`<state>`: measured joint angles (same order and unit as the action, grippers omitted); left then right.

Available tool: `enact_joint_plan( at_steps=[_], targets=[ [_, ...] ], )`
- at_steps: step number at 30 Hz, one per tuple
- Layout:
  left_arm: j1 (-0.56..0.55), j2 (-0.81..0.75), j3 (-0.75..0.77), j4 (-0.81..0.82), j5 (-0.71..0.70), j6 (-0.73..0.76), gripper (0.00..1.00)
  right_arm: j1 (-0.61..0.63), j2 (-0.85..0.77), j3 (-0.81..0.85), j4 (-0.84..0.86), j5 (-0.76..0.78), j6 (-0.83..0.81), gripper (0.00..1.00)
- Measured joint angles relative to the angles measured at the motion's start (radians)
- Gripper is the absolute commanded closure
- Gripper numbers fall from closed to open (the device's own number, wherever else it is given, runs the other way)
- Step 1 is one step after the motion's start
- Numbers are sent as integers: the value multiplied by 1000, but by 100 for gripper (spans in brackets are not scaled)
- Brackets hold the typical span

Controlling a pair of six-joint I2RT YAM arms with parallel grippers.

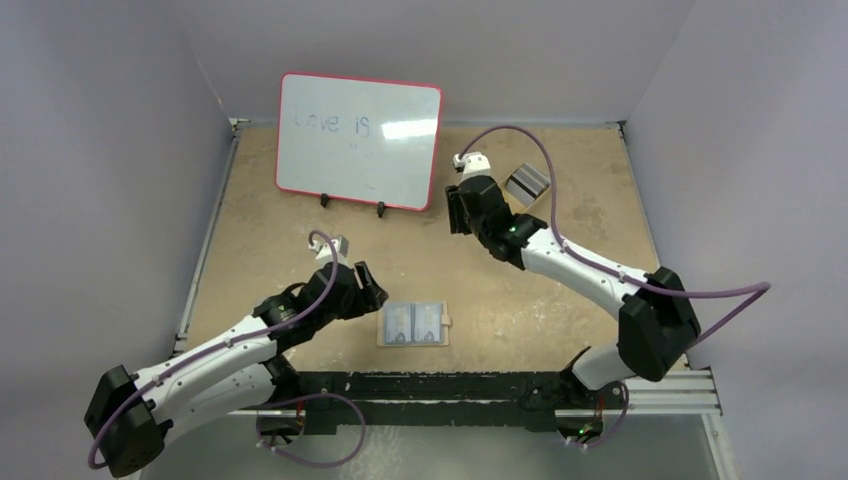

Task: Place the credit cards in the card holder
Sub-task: Pick up the credit card from the storage box.

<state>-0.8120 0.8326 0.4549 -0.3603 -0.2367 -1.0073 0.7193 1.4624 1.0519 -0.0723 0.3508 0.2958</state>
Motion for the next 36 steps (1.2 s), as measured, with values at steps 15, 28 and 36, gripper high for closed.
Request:
enact_joint_plan(
  at_steps=[15, 28, 36],
  targets=[
    [0, -42, 9, -37, 22, 32, 40, -302, 402, 243, -58, 243, -329, 42],
    [0, -55, 9, -46, 26, 32, 40, -375, 529, 401, -74, 261, -514, 37],
    [0, -55, 9, -47, 32, 32, 40, -408, 596, 425, -73, 259, -583, 35]
  ],
)
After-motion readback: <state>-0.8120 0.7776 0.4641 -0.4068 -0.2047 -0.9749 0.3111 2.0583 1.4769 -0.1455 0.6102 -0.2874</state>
